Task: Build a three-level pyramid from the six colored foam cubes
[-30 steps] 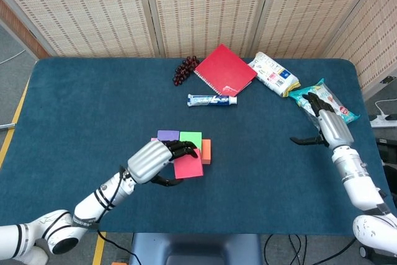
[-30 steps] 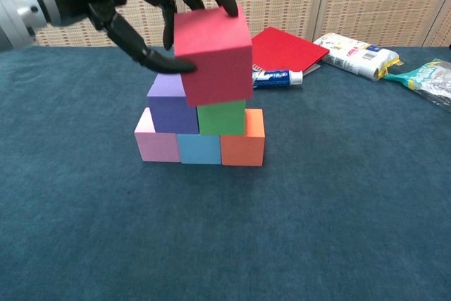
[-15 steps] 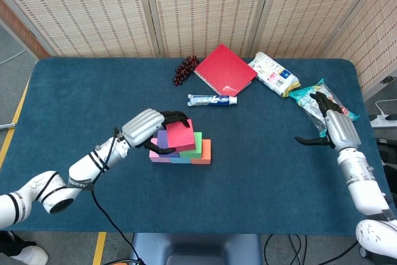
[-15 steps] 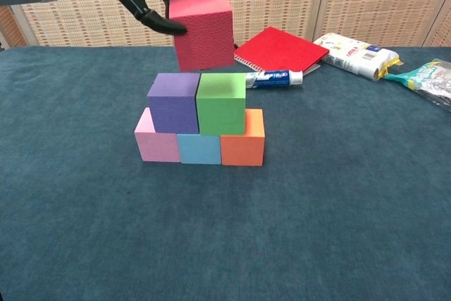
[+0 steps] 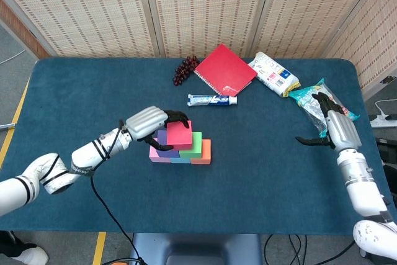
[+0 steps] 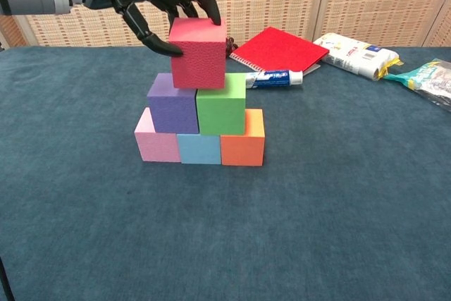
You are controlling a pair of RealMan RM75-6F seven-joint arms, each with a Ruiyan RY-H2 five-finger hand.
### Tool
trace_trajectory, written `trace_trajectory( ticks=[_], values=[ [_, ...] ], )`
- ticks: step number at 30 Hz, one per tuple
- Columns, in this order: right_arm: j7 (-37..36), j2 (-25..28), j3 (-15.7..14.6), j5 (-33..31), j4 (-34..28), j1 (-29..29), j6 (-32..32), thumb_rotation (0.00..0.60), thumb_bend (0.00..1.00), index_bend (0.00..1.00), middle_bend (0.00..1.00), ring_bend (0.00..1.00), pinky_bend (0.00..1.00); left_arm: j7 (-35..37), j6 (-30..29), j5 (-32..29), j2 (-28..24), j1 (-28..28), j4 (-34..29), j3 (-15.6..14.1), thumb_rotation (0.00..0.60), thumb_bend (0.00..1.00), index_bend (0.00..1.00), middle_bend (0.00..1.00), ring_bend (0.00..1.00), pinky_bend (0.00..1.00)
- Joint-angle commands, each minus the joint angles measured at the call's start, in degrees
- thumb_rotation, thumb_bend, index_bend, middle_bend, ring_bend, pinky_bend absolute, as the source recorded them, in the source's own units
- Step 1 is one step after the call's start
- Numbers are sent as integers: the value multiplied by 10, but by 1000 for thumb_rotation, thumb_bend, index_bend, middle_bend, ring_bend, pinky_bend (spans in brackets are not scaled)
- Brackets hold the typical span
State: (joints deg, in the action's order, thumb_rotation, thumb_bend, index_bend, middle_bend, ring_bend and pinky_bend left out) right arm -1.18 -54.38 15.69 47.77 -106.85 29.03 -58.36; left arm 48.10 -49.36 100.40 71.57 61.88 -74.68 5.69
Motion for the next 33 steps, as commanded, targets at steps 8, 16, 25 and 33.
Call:
trace_trajectory(
  ticks=[8,16,25,33],
  values=[
    [12,-1,2,-14,-11,-2,-13,600,194,0,83,0,14,75,-28,26,3,27,39,-36,600,292,397,387,302,316],
    [26,0,4,-28,-20,-2,-24,600,193,0,83,0,14,127,-51,34,18,39,78,-58,600,292,397,385,295,302],
    [38,-3,4,-37,-24,1,-27,600,194,0,83,0,14,141,-72,31,38,39,113,-75,600,291,398,381,283,288],
    [44,-2,5,-41,-30,0,-33,600,193,0,83,0,14,150,-80,26,47,40,129,-87,600,291,398,374,276,280]
  ],
)
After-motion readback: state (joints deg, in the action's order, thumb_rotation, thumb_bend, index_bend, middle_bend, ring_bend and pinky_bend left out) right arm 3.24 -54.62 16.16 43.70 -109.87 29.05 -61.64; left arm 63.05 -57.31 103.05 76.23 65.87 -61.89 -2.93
